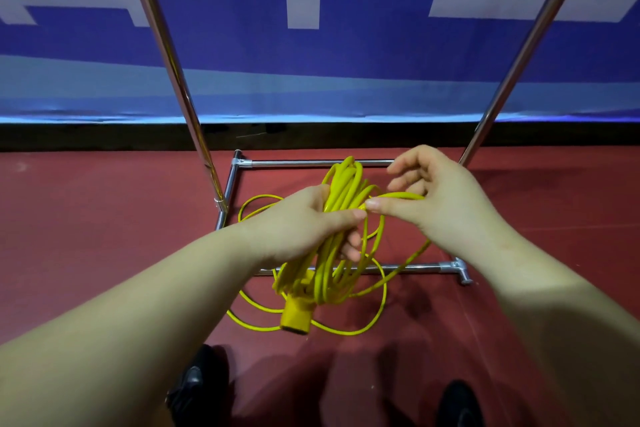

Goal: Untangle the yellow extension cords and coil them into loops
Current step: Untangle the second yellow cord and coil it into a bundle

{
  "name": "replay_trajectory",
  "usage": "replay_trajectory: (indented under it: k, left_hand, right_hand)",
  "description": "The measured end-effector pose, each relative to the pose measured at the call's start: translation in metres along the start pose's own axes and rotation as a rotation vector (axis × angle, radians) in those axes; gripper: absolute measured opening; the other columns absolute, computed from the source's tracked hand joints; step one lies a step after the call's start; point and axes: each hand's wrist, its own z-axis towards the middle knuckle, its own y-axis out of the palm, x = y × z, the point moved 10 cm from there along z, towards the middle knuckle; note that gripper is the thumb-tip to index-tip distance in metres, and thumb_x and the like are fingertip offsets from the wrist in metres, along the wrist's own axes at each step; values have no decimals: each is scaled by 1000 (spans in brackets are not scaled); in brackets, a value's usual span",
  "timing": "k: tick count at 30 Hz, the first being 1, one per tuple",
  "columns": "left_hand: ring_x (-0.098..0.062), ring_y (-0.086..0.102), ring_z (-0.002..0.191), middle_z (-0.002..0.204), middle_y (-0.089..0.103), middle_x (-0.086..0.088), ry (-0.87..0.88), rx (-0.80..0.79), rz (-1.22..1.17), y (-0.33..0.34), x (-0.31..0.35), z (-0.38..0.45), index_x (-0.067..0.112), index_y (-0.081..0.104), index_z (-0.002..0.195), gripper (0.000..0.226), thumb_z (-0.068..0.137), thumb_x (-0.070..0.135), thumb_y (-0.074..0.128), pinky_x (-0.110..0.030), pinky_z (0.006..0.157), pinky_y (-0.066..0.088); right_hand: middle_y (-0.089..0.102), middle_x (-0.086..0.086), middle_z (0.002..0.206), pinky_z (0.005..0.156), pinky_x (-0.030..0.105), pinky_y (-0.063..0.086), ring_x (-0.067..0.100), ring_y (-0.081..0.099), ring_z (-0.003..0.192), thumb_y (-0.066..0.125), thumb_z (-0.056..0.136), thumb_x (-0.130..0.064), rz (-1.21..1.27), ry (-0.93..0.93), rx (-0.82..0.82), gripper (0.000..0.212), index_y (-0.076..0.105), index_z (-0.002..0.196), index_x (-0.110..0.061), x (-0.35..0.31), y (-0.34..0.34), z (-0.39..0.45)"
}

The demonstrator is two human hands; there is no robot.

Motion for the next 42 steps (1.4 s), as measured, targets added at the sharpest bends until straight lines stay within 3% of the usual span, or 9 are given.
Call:
replay_trajectory:
  k: [5, 9, 11, 14, 18, 24, 32, 38, 42]
  left_hand:
    - [-14, 55, 51, 58, 55, -1, 86, 130, 17, -20, 13, 1, 10, 51, 76, 19, 94, 14, 53, -24, 49, 49]
    - [-14, 52, 46, 51, 53, -3, 70, 238, -163, -39, 9, 1, 6, 51, 69, 29, 96, 16, 50, -22, 45, 47]
    - [-15, 53, 47, 51, 54, -5, 43, 268, -261, -46, 5, 2, 5, 53, 68, 30, 96, 17, 50, -22, 46, 48]
    - [-14, 62, 52, 58, 62, -3, 30, 297, -320, -52, 3, 2, 6, 56, 77, 22, 95, 18, 51, -25, 52, 55]
    - [-16, 68, 62, 68, 68, -5, 38, 173, -253, -38, 7, 0, 6, 53, 91, 6, 93, 12, 52, -29, 60, 57]
    - [-13, 65, 63, 79, 69, -6, 7, -51, -90, -7, 7, -7, 5, 53, 97, 8, 90, 9, 54, -26, 58, 56]
    - [-15, 68, 57, 69, 71, -5, -48, 135, -448, -18, 4, -5, 8, 57, 95, 19, 94, 24, 47, -30, 59, 57]
    - [-14, 65, 52, 63, 68, -3, -70, 122, -410, -17, 2, -5, 6, 55, 94, 20, 92, 26, 50, -28, 55, 58]
    - [-13, 63, 53, 63, 66, -2, -66, 96, -343, -16, -2, -3, 7, 57, 90, 25, 83, 31, 57, -29, 56, 56]
  right_hand:
    - [54, -6, 67, 61, 29, 38, 8, 47, 61, 63, 78, -49, -255, 125, -188, 34, 59, 80, -15, 21, 12, 2]
    - [62, 3, 79, 84, 36, 46, 30, 62, 89, 61, 87, -30, -363, 281, -317, 12, 59, 82, -19, 61, 17, -1]
    - [64, 4, 72, 80, 36, 48, 30, 64, 78, 63, 87, -22, -258, 258, -208, 9, 56, 84, -18, 59, 6, 6]
    - [66, 2, 67, 65, 28, 48, 6, 60, 53, 68, 83, -21, 13, 180, 86, 14, 55, 90, -18, 40, -25, 13]
    - [55, -3, 65, 48, 15, 45, 1, 49, 47, 62, 88, -21, 365, 197, 281, 13, 59, 75, -20, 32, -45, 11]
    - [48, -1, 65, 44, 15, 36, 5, 38, 45, 58, 90, -19, 438, 227, 167, 15, 58, 75, -21, 30, -31, 14]
    - [51, 12, 79, 59, 30, 33, 16, 40, 61, 64, 85, -15, 255, 135, 118, 9, 64, 76, -17, 23, -38, 15]
    - [52, 12, 73, 65, 34, 35, 21, 40, 66, 68, 82, -18, 138, 53, 46, 11, 65, 72, -22, 16, -33, 17]
    - [60, 2, 71, 65, 22, 38, 10, 47, 67, 70, 79, -16, 72, 9, -87, 13, 65, 70, -23, 6, -13, 13]
